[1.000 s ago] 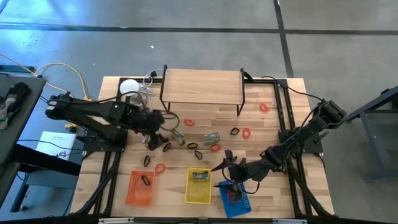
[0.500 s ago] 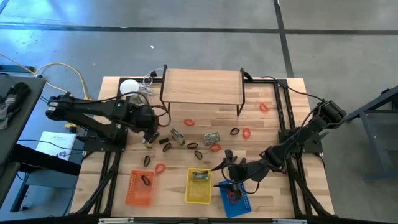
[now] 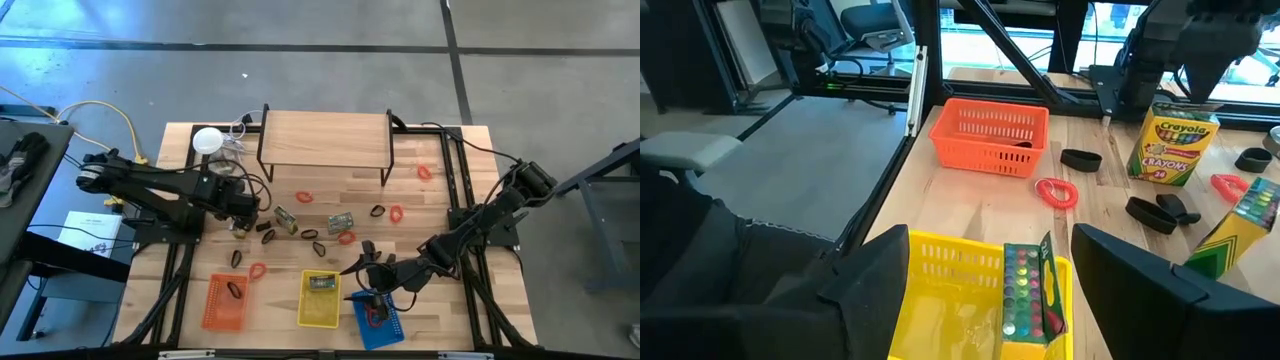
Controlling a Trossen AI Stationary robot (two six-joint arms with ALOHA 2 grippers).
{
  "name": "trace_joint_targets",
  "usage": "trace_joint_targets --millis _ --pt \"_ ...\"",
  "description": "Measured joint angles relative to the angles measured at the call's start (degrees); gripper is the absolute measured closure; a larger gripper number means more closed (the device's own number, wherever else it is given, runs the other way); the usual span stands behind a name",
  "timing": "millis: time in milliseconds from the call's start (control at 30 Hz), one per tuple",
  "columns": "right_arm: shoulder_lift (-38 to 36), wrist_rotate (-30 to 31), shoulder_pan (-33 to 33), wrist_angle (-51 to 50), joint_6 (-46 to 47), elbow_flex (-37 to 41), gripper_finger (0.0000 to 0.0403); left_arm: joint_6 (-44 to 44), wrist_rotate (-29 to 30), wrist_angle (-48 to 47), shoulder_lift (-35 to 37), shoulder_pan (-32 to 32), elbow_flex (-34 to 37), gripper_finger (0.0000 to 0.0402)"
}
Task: Pick & Place Office Desk Supplies
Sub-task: Put the left yellow crayon box into the yellow box
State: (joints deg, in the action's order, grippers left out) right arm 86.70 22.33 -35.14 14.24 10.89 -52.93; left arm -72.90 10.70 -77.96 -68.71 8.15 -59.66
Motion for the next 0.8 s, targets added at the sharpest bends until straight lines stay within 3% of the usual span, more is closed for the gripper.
trace_joint_targets --millis 367,800 --pt "0.00 0.12 0.04 -0.30 -0.17 0.00 0.0135 -0.17 -0.95 7.11 -1.64 0.01 5.40 0.0087" --pt "0.00 0.19 0.04 -0.35 -0.04 0.00 0.0135 6.56 -4.59 7.59 -12.63 0.01 5.69 0.0087"
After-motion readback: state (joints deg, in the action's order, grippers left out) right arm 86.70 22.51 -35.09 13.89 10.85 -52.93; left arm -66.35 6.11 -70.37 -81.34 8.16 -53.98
